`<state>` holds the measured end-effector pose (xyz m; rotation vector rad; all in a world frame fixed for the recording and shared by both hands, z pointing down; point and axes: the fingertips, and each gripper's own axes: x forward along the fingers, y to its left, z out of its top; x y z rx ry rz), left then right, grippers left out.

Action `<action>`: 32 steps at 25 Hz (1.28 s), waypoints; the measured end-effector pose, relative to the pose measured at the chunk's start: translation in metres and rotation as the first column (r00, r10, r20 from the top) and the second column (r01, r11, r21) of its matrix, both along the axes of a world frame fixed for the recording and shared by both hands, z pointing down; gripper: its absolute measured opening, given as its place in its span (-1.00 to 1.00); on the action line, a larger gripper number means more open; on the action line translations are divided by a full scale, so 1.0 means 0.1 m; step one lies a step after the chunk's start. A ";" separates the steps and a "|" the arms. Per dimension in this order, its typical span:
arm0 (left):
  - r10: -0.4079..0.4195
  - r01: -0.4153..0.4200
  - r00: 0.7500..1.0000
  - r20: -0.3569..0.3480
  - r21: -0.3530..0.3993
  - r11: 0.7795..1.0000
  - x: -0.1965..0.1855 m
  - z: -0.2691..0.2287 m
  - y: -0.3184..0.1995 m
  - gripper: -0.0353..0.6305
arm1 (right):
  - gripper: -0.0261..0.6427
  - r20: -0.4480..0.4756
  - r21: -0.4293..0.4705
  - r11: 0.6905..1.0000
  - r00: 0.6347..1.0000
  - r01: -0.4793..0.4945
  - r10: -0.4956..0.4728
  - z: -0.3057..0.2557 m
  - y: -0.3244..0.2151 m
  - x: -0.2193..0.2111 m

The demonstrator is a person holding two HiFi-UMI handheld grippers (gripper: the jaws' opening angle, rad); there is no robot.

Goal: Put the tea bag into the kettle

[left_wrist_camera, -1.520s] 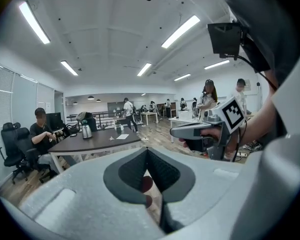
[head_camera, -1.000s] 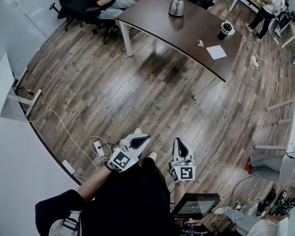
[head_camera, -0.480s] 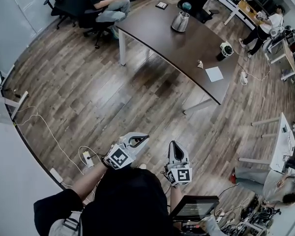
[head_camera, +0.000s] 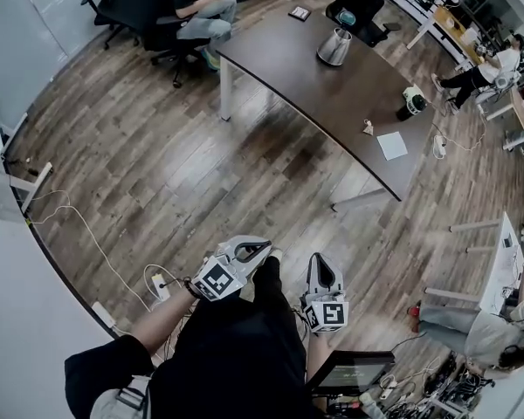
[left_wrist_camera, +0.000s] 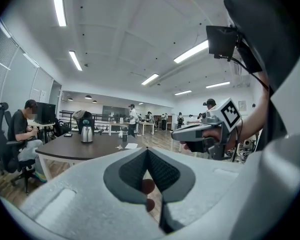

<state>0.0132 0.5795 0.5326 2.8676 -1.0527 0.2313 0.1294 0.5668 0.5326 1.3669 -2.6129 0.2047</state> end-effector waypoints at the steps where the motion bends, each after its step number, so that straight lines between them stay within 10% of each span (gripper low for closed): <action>1: 0.000 0.000 1.000 0.002 -0.003 1.000 0.00 0.01 -0.05 -0.92 | -0.89 0.000 0.000 1.000 1.000 -0.001 0.001 0.00 -0.06 -0.01; 32: -0.061 0.055 0.986 0.158 0.045 0.998 1.22 -0.11 -2.06 -0.92 | -0.90 0.091 0.048 0.998 0.995 0.044 -0.048 0.28 -2.17 1.01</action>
